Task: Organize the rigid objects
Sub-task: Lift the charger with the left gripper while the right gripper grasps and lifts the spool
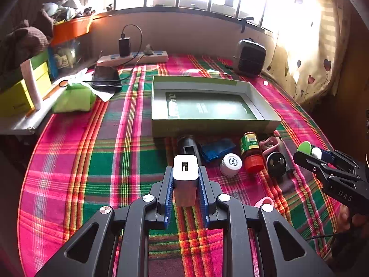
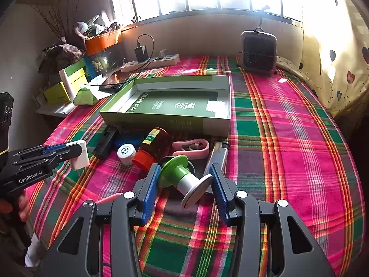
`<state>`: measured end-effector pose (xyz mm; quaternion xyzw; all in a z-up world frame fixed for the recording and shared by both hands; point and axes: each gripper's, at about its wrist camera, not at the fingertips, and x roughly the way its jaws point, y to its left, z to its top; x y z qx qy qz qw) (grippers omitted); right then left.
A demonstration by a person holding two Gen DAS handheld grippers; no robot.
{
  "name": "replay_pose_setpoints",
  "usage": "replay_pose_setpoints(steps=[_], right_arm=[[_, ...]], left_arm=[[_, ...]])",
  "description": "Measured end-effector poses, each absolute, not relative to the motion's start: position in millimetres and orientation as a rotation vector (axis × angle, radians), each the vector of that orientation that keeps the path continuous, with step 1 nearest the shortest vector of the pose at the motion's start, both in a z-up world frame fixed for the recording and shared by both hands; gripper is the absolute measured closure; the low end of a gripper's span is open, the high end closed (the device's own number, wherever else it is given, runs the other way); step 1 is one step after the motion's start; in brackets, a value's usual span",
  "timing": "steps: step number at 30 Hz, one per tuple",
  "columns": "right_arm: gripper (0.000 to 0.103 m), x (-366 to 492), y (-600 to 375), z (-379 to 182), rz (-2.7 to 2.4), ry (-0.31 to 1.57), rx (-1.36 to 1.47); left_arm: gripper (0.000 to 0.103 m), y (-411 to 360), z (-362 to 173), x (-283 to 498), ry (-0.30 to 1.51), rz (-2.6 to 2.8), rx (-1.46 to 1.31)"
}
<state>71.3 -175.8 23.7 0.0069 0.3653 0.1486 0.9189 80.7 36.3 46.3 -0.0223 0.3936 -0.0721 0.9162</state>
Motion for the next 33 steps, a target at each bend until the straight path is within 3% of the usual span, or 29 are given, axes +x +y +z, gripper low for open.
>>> replay_pose_setpoints(steps=[16,33], right_arm=[[0.058,131.8,-182.5,52.5,0.318,0.726,0.000],[0.058,219.2,-173.2,38.9,0.326,0.799,-0.041]], left_arm=[[0.083,39.2,90.7,139.5,0.724,-0.178,-0.076],[0.083,27.7,63.4,223.1,0.811,-0.208,-0.077]])
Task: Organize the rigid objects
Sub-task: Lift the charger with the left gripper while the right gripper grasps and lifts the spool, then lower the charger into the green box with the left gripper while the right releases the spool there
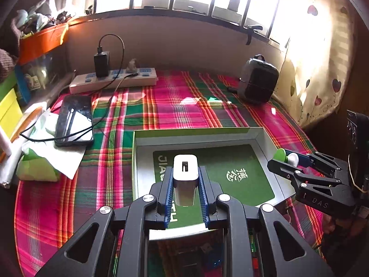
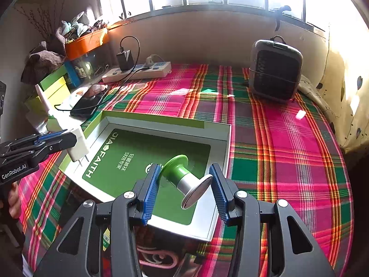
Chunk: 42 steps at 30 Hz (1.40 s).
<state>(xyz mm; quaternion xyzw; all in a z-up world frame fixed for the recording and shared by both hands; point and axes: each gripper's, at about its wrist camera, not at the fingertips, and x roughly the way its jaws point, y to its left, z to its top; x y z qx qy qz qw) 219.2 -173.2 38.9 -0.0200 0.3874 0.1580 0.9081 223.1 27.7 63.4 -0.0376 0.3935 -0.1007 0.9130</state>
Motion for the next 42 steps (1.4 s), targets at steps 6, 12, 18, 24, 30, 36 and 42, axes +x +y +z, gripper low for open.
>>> replay_pose_setpoints(steps=[6,12,18,24,30,36,42], right_arm=[[0.058,240.5,-164.1,27.0,0.346,0.828,-0.061],[0.058,256.5,-154.4,17.1,0.351,0.850,-0.092],[0.058,268.4,-151.3,7.5,0.347,0.869,-0.104],[0.058,271.6,-148.3,2.6,0.351,0.861,-0.114],[0.058,275.5,-143.6,0.9,0.350,0.854,-0.133],[0.058,276.3,-142.0,0.4,0.341,0.862,-0.151],[0.058,277.0,-140.8,0.3,0.327,0.868,-0.155]], left_arm=[[0.083,25.5,50.6,242.7,0.841,-0.202,-0.075],[0.083,18.9,43.2,255.4,0.855,-0.205,-0.057],[0.083,17.1,40.6,267.3,0.858,-0.209,-0.061],[0.083,19.9,34.9,277.2,0.873,-0.195,-0.074],[0.083,21.6,30.7,282.1,0.884,-0.189,-0.081],[0.083,25.4,27.1,285.9,0.901,-0.189,-0.107],[0.081,27.9,25.2,286.6,0.910,-0.180,-0.112]])
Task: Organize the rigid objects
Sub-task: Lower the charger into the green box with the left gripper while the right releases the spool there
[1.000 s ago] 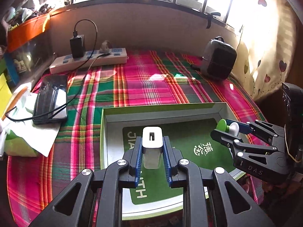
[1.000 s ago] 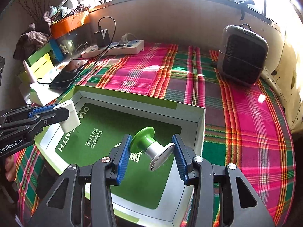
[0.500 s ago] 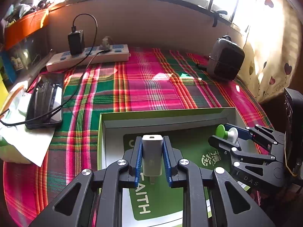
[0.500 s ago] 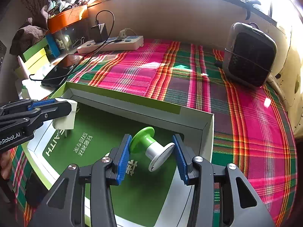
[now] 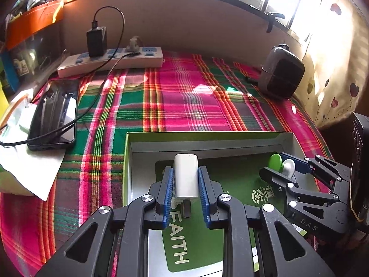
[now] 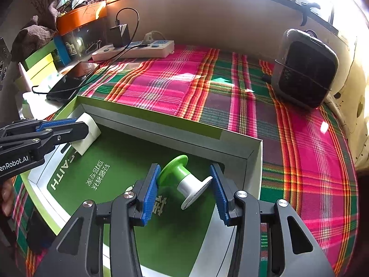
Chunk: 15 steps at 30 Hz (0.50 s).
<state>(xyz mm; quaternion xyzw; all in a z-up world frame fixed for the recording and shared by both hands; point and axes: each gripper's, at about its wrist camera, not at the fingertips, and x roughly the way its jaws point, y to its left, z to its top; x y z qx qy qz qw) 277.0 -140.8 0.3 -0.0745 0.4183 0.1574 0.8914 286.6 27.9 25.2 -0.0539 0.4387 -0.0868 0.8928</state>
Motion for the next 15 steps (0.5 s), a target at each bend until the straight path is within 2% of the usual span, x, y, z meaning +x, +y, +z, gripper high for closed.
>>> replay_pose_setpoints(steps=[4,8,15], right_arm=[[0.056,276.8,-140.8,0.4,0.333,0.875,-0.148],[0.048,274.7,-140.2,1.5,0.342,0.878,-0.134],[0.045,267.5,-145.4,7.1,0.334,0.860,-0.093]], left_arm=[[0.079,30.1,25.3,285.0,0.914,-0.173,-0.126],[0.072,28.9,32.4,278.6,0.890,-0.170,-0.108],[0.070,31.0,41.0,266.3,0.873,-0.182,-0.128]])
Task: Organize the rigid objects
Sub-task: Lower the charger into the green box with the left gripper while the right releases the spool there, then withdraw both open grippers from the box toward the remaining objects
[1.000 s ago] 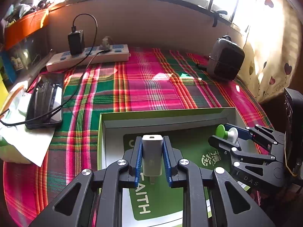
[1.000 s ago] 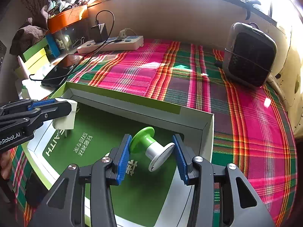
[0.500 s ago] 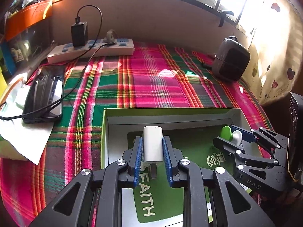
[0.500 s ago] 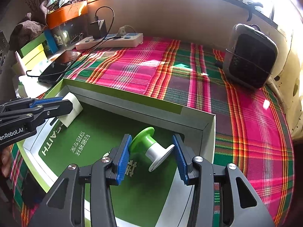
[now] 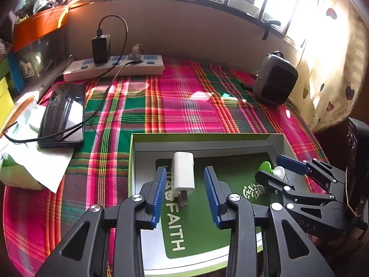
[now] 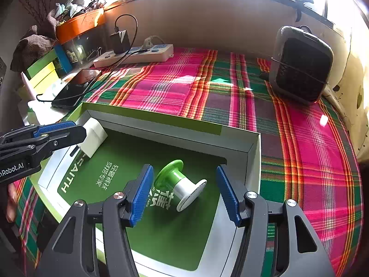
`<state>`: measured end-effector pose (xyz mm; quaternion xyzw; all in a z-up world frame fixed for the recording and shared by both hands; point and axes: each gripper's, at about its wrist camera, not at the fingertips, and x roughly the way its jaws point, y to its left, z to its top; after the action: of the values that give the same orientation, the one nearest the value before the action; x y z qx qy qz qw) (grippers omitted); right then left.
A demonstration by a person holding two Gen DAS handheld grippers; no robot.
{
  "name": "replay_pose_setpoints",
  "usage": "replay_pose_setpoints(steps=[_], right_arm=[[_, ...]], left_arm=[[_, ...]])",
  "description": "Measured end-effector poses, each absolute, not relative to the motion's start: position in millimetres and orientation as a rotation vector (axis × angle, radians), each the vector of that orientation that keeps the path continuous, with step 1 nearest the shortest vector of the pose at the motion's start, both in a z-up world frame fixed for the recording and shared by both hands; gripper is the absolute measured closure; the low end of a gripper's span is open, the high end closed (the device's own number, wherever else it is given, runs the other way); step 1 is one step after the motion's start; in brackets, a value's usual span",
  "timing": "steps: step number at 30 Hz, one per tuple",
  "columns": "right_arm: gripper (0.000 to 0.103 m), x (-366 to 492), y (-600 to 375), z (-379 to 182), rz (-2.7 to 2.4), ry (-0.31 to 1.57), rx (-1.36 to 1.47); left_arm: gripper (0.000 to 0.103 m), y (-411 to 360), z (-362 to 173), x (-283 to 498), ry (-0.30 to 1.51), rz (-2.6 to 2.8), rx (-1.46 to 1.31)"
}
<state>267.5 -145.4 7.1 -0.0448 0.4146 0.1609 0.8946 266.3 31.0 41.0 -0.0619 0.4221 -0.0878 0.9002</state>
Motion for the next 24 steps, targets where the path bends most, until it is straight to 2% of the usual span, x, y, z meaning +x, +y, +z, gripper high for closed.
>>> replay_pose_setpoints(steps=[24], right_arm=[[0.044,186.4,-172.7,39.5,0.330,0.765,-0.002]], left_arm=[[0.069,38.7,60.0,170.3,0.805,-0.234,-0.122]])
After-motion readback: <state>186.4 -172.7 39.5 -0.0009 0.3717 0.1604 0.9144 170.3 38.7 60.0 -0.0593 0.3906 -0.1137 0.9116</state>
